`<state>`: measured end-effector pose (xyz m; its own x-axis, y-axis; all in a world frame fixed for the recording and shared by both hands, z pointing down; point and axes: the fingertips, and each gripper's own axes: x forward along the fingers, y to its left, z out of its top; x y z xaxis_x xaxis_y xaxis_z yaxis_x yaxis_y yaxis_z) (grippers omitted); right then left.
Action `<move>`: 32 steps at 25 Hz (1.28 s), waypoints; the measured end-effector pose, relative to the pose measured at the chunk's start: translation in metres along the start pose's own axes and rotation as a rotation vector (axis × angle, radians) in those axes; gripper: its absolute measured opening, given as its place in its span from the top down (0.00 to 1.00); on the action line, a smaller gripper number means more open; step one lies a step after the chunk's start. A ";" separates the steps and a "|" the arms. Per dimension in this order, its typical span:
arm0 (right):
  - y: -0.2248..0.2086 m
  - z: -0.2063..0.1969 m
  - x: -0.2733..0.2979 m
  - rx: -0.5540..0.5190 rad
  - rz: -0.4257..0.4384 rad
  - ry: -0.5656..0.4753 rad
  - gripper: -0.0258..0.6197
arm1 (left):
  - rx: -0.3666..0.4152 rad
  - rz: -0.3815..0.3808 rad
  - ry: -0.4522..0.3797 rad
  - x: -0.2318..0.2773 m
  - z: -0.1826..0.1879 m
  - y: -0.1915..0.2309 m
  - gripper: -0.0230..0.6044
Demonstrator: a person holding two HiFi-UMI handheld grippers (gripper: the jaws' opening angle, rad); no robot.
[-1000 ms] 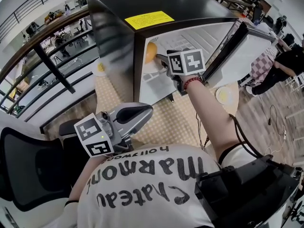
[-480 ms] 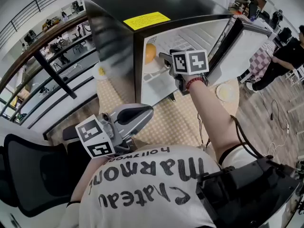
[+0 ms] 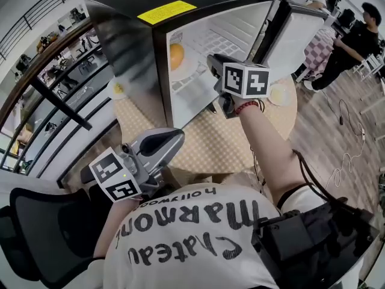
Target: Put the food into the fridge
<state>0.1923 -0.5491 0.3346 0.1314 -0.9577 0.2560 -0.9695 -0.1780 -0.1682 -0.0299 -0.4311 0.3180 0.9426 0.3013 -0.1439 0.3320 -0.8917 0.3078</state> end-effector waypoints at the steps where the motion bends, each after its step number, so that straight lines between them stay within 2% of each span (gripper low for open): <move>1: 0.000 0.001 -0.007 -0.008 -0.007 -0.014 0.85 | -0.003 0.003 -0.003 -0.002 0.000 0.000 0.96; 5: -0.013 0.002 -0.043 0.036 -0.044 -0.075 0.88 | 0.007 0.031 -0.003 -0.004 -0.003 0.005 0.96; 9: -0.025 0.013 -0.084 0.078 -0.016 -0.156 0.92 | 0.008 0.057 -0.018 0.006 -0.001 0.007 0.96; 14: -0.046 0.027 -0.150 0.134 0.007 -0.274 0.93 | 0.034 0.192 -0.095 0.023 0.005 -0.001 0.96; 18: -0.073 0.021 -0.208 0.265 0.062 -0.358 0.94 | 0.020 0.263 -0.144 0.040 -0.001 -0.018 0.96; 22: -0.094 -0.002 -0.254 0.322 0.101 -0.337 0.94 | 0.046 0.321 -0.144 0.050 -0.009 -0.039 0.96; 28: -0.120 -0.052 -0.309 0.261 0.062 -0.275 0.94 | 0.082 0.386 -0.129 0.058 -0.035 -0.083 0.96; 32: -0.122 -0.071 -0.339 0.245 0.086 -0.250 0.94 | 0.079 0.430 -0.136 0.058 -0.052 -0.113 0.96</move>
<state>0.2512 -0.1866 0.3354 0.1269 -0.9919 -0.0046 -0.9048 -0.1138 -0.4103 -0.0106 -0.2946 0.3239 0.9792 -0.1440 -0.1428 -0.0969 -0.9508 0.2942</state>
